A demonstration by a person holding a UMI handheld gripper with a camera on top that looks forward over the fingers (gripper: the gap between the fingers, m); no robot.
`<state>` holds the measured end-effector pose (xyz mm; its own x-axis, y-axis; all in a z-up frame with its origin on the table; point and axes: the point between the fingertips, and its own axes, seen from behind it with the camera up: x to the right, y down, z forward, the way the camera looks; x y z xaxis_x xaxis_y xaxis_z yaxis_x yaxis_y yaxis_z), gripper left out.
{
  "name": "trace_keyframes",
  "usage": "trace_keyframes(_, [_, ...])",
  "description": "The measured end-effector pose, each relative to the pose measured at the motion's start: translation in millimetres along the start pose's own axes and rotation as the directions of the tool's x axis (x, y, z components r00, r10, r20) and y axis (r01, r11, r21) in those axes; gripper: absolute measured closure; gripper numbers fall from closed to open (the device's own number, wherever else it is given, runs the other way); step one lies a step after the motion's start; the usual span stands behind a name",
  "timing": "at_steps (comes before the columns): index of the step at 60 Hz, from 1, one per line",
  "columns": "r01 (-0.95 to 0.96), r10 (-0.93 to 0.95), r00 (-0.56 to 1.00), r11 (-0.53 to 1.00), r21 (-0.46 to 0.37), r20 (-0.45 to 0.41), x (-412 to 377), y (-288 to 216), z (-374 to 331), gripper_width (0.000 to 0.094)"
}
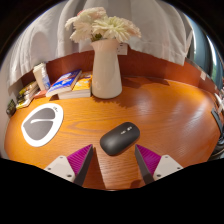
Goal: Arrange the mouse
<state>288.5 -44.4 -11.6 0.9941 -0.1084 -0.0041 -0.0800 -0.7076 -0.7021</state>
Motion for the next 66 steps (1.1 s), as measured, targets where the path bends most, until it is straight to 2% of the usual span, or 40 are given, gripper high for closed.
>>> trace_keyframes(17, [0.052, -0.050, 0.996, 0.998, -0.029, 0.074, -15.1, -40.3, 46.2, 0.0117])
trace_keyframes(22, [0.062, -0.059, 0.995, 0.997, -0.037, 0.078, -14.4, -45.2, 51.6, 0.0217])
trace_keyframes(29, [0.067, -0.064, 0.995, 0.997, -0.035, 0.082, -11.6, -47.6, 54.0, 0.0456])
trace_keyframes(39, [0.087, -0.083, 0.993, 0.995, -0.042, 0.084, -10.6, -47.2, 54.4, 0.0519])
trace_keyframes(46, [0.081, -0.077, 0.993, 0.995, -0.050, 0.085, -9.9, -47.8, 55.4, 0.0600])
trace_keyframes(57, [0.045, -0.040, 0.997, 0.996, -0.079, 0.063, -11.1, -57.6, 46.6, 0.0603])
trace_keyframes(66, [-0.027, 0.026, 0.999, 0.997, 0.069, 0.019, -21.6, -132.8, -14.3, 0.0600])
